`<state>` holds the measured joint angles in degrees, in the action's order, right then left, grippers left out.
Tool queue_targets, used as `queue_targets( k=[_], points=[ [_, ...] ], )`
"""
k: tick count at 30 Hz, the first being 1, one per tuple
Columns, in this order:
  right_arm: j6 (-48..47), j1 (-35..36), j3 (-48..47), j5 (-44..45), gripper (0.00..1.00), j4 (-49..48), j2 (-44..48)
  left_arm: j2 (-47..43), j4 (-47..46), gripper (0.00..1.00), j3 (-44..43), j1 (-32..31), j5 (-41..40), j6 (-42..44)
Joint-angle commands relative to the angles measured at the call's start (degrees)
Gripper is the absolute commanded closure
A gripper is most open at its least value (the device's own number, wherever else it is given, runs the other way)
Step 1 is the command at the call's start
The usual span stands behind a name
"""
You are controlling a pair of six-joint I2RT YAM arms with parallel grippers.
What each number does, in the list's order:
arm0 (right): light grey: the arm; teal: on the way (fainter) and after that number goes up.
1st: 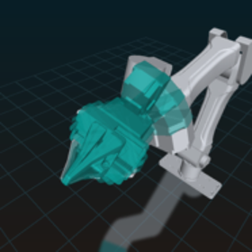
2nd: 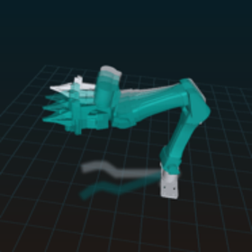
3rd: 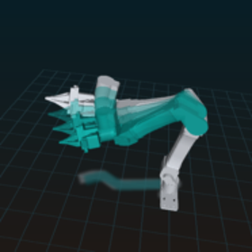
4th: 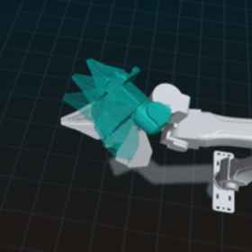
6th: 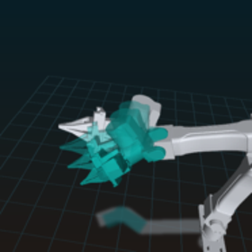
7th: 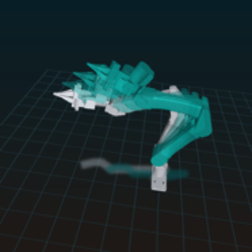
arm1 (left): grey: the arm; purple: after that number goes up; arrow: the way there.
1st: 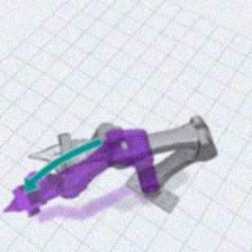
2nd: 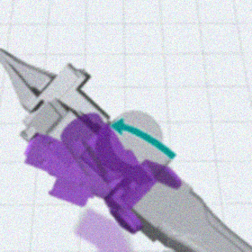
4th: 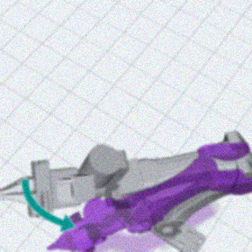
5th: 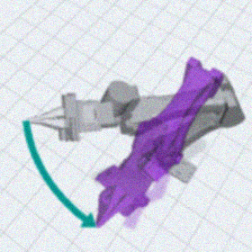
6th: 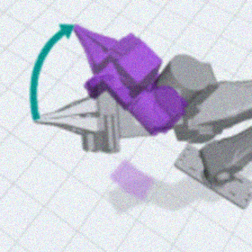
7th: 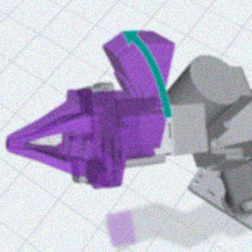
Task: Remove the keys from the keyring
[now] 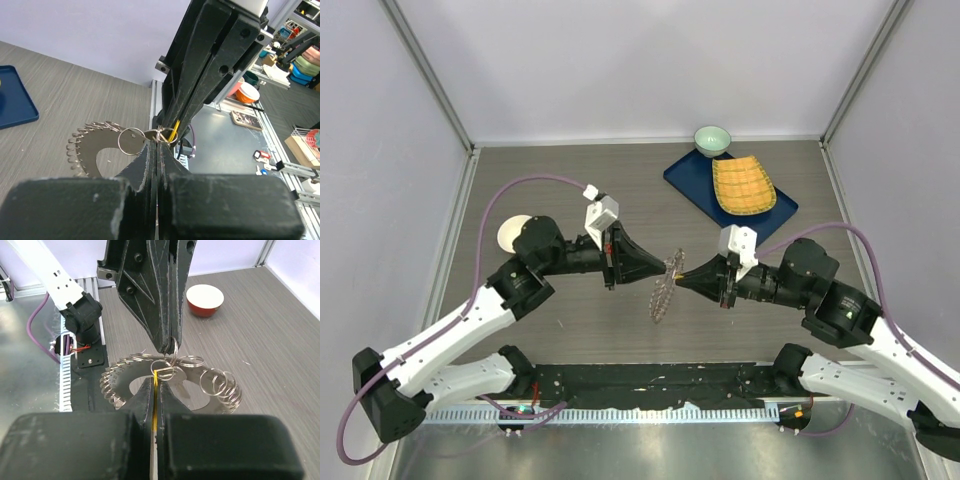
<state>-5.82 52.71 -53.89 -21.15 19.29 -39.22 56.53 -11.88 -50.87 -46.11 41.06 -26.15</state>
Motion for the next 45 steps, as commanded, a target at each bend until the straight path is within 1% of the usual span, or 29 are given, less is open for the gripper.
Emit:
queue_targets(
  k=[1,4,9,16,26,33,41,45],
  points=[
    [2.9,0.1,1.6,-0.4,0.99,-5.3,0.6,-2.5,-5.0,1.00,0.5,0.1,-2.6,-1.0],
    [3.1,0.1,2.5,1.2,0.99,-6.0,1.0,-2.8,-5.0,1.00,0.7,0.1,-2.8,-1.8],
    [3.4,0.1,2.9,1.3,0.99,-6.9,1.0,-3.3,-5.9,1.00,1.2,0.1,-2.6,-2.8],
    [4.4,0.1,3.7,1.8,0.99,-9.0,1.1,-2.8,-10.8,1.00,2.8,0.1,0.2,-7.6],
    [5.0,0.2,4.6,1.9,0.99,-10.8,0.7,-3.3,-17.8,1.00,4.6,0.1,0.4,-13.7],
    [5.0,0.1,4.7,2.6,0.99,-11.2,0.9,-3.2,-18.5,1.00,5.0,0.1,1.2,-15.0],
    [5.0,0.1,4.7,3.5,0.99,-11.4,1.2,-2.2,-22.7,1.00,5.6,0.1,5.0,-17.4],
    [5.0,0.1,4.3,3.7,0.99,-11.5,1.4,-1.6,-23.1,1.00,5.4,0.1,7.2,-17.7]
  ],
)
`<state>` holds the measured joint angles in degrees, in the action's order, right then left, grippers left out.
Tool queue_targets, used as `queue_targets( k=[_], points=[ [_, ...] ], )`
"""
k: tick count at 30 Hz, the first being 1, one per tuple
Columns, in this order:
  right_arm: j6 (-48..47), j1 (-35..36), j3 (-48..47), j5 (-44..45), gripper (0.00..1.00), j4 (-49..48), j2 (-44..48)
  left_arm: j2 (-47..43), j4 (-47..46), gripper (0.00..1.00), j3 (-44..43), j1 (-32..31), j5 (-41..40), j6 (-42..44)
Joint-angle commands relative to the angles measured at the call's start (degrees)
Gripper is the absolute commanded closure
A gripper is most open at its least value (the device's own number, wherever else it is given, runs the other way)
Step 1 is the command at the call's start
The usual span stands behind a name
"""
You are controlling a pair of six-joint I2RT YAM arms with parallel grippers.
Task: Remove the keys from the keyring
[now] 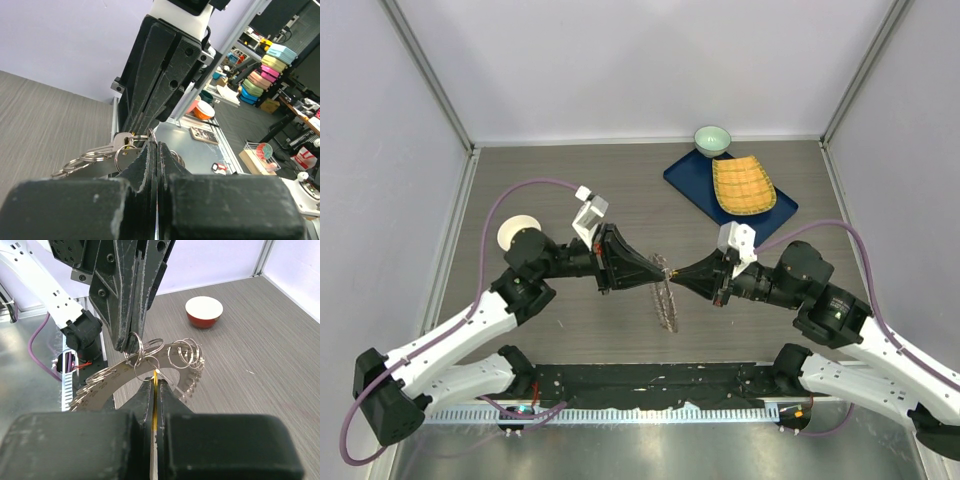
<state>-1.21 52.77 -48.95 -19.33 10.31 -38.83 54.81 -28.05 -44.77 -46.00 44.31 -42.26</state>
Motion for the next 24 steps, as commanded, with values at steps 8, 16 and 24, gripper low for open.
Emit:
queue_targets(
  k=[8,16,24],
  points=[
    [0.4,0.0,-0.7,2.4,0.99,-2.4,2.0,1.1,-4.4,1.00,-1.5,0.0,5.6,0.7],
    [0.1,0.0,-0.6,3.2,0.99,-2.2,2.7,1.3,0.2,1.00,-2.5,0.0,5.7,3.8],
    [-0.2,0.0,-1.1,3.0,0.99,-2.0,2.6,1.7,3.9,1.00,-3.3,0.0,6.2,6.8]
  ],
)
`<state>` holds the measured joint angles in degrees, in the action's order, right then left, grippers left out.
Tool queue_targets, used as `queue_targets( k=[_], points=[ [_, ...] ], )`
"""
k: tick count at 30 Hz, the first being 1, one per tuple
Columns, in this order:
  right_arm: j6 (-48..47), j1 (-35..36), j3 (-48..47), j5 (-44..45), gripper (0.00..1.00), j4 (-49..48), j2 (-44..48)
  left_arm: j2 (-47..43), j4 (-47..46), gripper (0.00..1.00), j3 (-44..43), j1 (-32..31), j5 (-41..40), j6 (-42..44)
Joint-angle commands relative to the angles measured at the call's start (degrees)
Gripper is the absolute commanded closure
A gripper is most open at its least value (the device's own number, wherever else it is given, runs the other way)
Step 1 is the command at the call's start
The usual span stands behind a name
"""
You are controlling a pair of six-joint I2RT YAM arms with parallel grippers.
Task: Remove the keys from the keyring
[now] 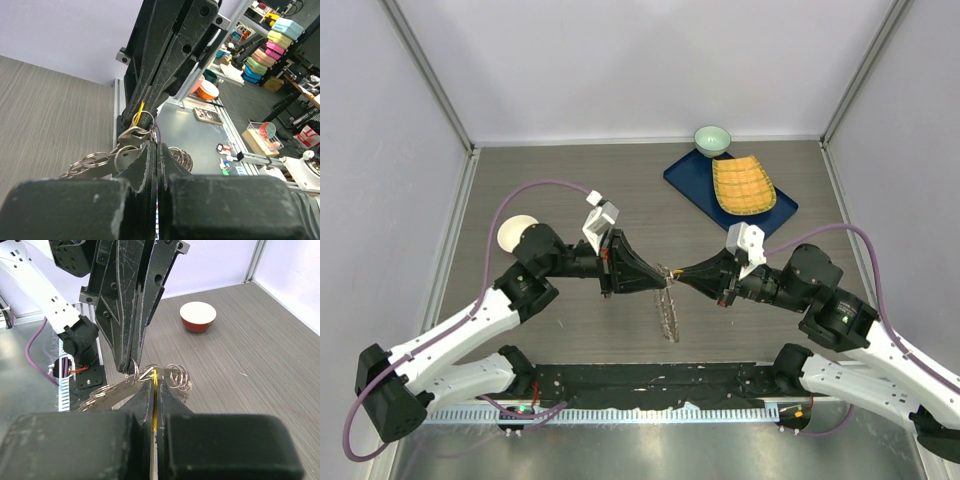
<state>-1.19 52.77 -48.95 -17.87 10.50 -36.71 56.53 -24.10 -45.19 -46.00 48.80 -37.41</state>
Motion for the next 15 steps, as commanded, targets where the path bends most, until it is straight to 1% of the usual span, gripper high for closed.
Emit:
queue_targets(
  k=[1,5,9,15],
  points=[
    [-0.2,0.0,-1.1,1.3,0.99,-2.2,0.4,-0.1,0.2,1.00,-3.0,-0.1,1.7,2.1],
    [-0.7,0.0,-1.4,0.9,0.99,-1.6,0.0,0.4,1.5,1.00,-3.4,0.0,2.2,3.0],
    [-1.0,0.1,-2.3,1.2,0.99,-0.5,-0.9,1.0,5.1,1.00,-4.3,0.0,2.4,4.9],
    [-1.3,0.0,-2.0,1.2,0.99,-0.7,-1.2,1.2,6.6,1.00,-4.3,0.0,2.4,5.8]
  ],
)
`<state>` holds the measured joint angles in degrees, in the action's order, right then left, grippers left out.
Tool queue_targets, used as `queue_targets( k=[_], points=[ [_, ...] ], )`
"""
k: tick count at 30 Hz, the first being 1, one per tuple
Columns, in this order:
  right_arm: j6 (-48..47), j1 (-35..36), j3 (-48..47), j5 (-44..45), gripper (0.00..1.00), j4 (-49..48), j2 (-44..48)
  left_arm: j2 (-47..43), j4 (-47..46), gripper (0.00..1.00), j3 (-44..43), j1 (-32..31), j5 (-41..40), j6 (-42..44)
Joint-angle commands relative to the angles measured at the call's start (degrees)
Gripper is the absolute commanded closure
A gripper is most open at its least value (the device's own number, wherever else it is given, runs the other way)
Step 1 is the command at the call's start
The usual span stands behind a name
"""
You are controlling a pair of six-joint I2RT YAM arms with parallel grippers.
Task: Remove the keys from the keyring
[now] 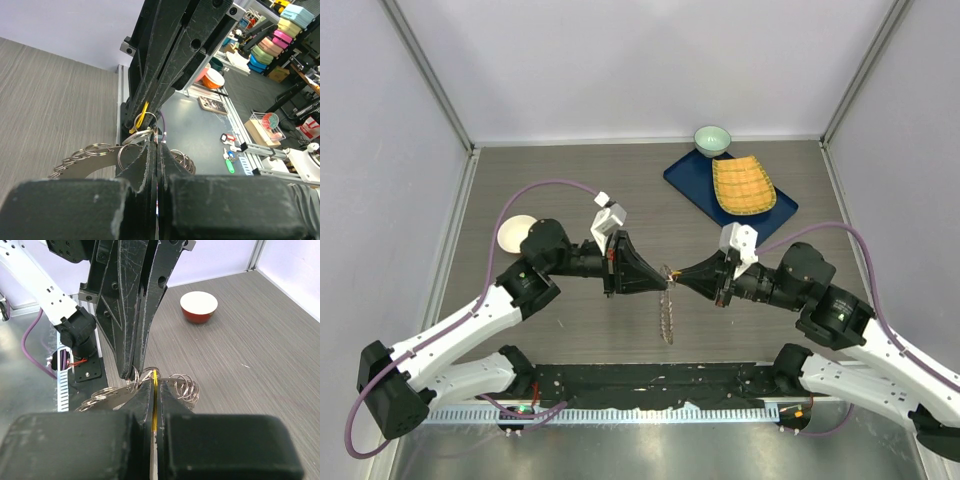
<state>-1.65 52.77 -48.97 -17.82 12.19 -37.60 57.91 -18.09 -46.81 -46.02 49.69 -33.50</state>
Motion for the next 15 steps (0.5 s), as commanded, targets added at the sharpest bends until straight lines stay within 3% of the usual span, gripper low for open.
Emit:
queue_targets(
  k=[1,9,15],
  points=[
    [-0.9,0.0,-2.0,1.1,0.99,-2.3,-0.6,-0.2,1.2,1.00,-2.8,0.1,1.4,2.2],
    [-1.8,0.0,-3.2,1.1,0.99,-0.8,-2.8,-0.1,12.4,1.00,-5.9,0.1,1.4,9.8],
    [-1.4,0.0,-4.3,0.9,0.99,-0.3,-5.6,0.0,12.8,1.00,-5.0,0.0,2.1,11.1]
  ],
)
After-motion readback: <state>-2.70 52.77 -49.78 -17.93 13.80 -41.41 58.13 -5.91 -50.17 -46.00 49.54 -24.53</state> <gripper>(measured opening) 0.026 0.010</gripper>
